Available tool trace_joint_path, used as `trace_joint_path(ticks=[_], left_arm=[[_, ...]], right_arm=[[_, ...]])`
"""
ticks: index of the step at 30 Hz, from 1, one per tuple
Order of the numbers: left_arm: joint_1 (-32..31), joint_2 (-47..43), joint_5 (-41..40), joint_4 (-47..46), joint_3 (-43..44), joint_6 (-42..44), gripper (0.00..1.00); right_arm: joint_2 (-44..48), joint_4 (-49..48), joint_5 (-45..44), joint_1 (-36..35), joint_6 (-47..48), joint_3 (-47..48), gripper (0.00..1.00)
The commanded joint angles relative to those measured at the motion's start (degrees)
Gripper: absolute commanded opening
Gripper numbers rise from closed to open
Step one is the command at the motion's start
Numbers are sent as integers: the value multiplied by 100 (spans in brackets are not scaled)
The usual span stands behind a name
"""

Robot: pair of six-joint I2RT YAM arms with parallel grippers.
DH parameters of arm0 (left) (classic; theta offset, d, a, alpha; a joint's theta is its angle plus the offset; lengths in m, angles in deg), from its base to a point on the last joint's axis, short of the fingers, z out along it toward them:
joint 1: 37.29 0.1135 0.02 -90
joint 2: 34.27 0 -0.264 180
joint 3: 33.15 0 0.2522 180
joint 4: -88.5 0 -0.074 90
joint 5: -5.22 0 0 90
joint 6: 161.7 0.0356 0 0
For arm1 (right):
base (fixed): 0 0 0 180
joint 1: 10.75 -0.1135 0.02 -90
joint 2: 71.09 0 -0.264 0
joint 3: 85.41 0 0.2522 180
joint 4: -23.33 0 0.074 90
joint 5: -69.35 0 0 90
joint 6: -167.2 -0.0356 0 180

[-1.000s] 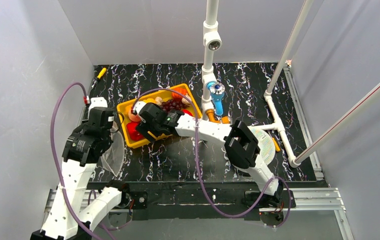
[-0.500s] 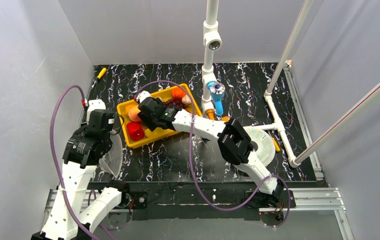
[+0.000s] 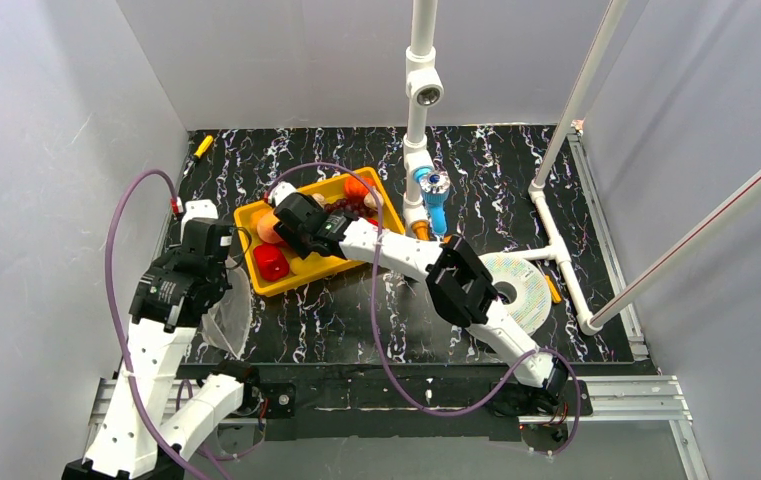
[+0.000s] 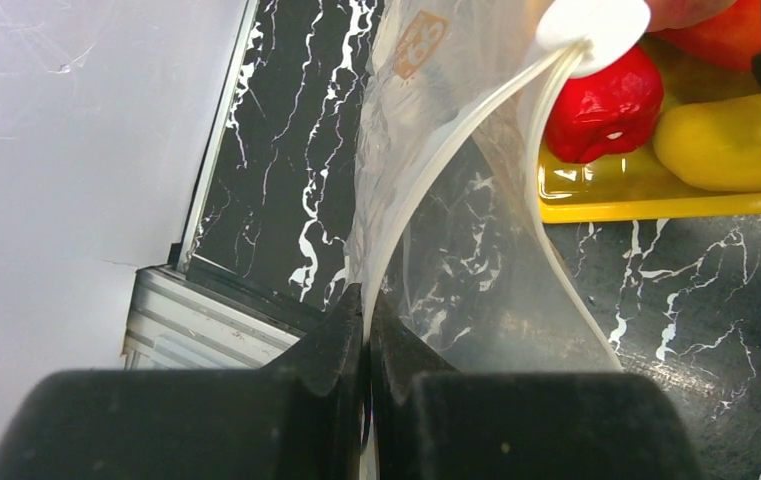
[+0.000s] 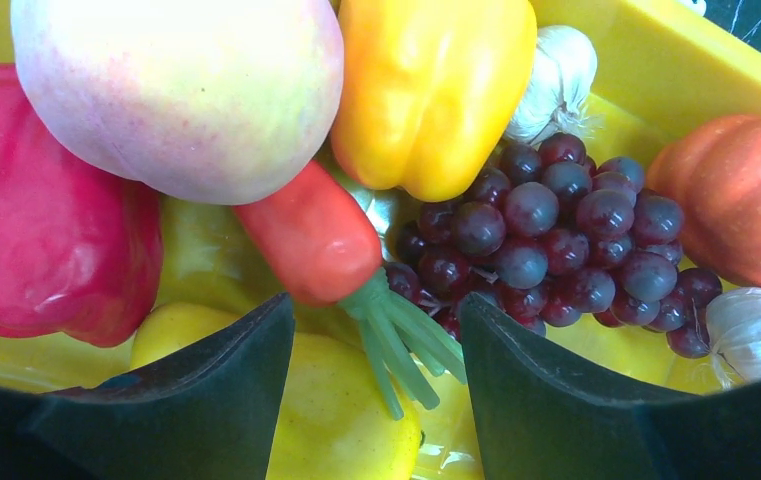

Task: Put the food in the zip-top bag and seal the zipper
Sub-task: Adjust the zipper food storage bag at the center of the board.

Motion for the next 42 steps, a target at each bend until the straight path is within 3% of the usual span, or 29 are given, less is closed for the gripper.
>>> trace_joint_path(ticks=[1, 7, 16, 25, 32, 42], left_arm=[[30, -130, 102, -26, -32, -54, 0], [31, -239, 181, -117, -68, -47, 0], [34, -235, 318, -179, -60, -64, 0], [29, -280, 299, -217, -79, -56, 0], [28, -370, 275, -200, -102, -99, 0], [28, -420, 986, 89, 471, -223, 0]], right_arm=[[-301, -191, 339, 56, 202, 144, 71], [-583, -23, 507, 60, 288, 383, 79], [-876, 206, 265, 15, 324, 887, 79], [321, 268, -29, -22, 571, 147, 80], [778, 777, -451, -286, 886, 436, 81], [1839, 1593, -88, -557, -69, 475, 86]])
